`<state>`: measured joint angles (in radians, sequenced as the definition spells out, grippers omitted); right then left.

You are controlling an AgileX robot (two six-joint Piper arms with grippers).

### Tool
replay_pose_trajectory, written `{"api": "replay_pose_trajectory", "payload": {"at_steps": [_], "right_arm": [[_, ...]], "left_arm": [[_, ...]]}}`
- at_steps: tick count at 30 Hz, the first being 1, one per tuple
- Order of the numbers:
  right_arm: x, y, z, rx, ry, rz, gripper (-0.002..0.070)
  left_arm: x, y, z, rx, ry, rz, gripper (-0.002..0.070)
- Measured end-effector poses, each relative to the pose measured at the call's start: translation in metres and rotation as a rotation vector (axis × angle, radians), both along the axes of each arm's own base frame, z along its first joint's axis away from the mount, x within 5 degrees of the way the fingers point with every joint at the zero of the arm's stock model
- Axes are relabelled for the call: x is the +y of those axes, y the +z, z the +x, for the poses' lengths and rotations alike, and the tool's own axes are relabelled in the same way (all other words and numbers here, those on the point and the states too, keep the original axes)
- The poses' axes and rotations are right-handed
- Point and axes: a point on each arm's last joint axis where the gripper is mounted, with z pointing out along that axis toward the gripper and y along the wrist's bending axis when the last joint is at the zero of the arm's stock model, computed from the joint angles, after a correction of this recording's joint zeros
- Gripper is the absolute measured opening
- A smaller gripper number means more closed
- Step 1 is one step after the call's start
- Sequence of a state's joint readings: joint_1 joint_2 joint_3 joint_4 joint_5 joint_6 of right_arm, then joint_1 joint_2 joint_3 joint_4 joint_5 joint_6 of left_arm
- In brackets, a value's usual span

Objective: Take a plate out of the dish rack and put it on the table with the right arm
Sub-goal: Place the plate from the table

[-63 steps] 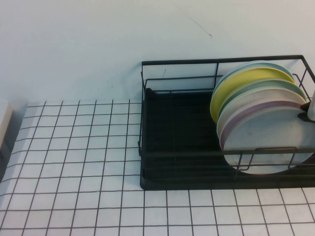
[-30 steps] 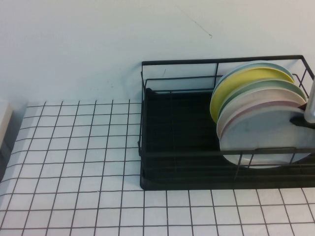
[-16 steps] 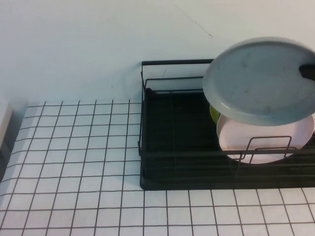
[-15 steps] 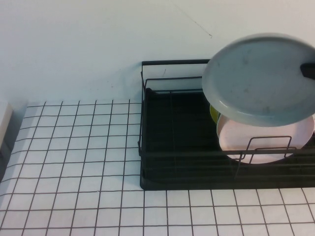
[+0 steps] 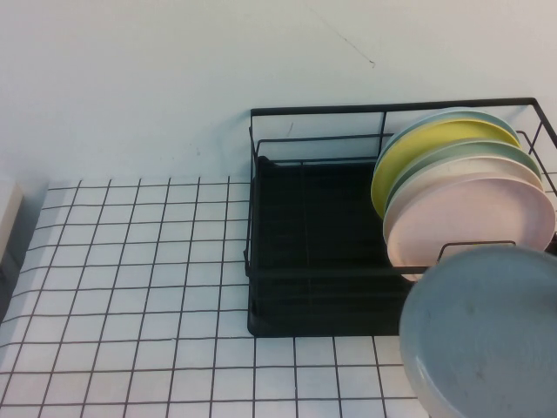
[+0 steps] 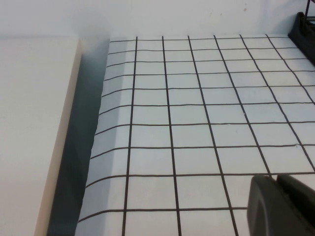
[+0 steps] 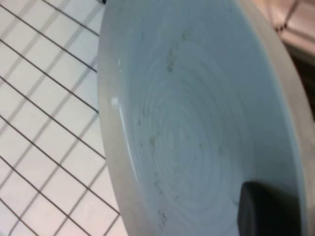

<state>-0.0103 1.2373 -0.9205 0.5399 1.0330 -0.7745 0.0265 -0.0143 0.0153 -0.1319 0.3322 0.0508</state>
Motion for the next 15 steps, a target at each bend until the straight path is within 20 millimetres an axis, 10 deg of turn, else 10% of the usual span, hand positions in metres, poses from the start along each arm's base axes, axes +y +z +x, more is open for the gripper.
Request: {"api": "replay_pose_trajectory", "payload": {"at_steps": [15], "right_arm": [[-0.008, -0.094, 0.023, 0.270, -0.108, -0.070, 0.0106]], "left_arm": [[0.000, 0.000, 0.000, 0.000, 0.000, 0.000, -0.0003]]}}
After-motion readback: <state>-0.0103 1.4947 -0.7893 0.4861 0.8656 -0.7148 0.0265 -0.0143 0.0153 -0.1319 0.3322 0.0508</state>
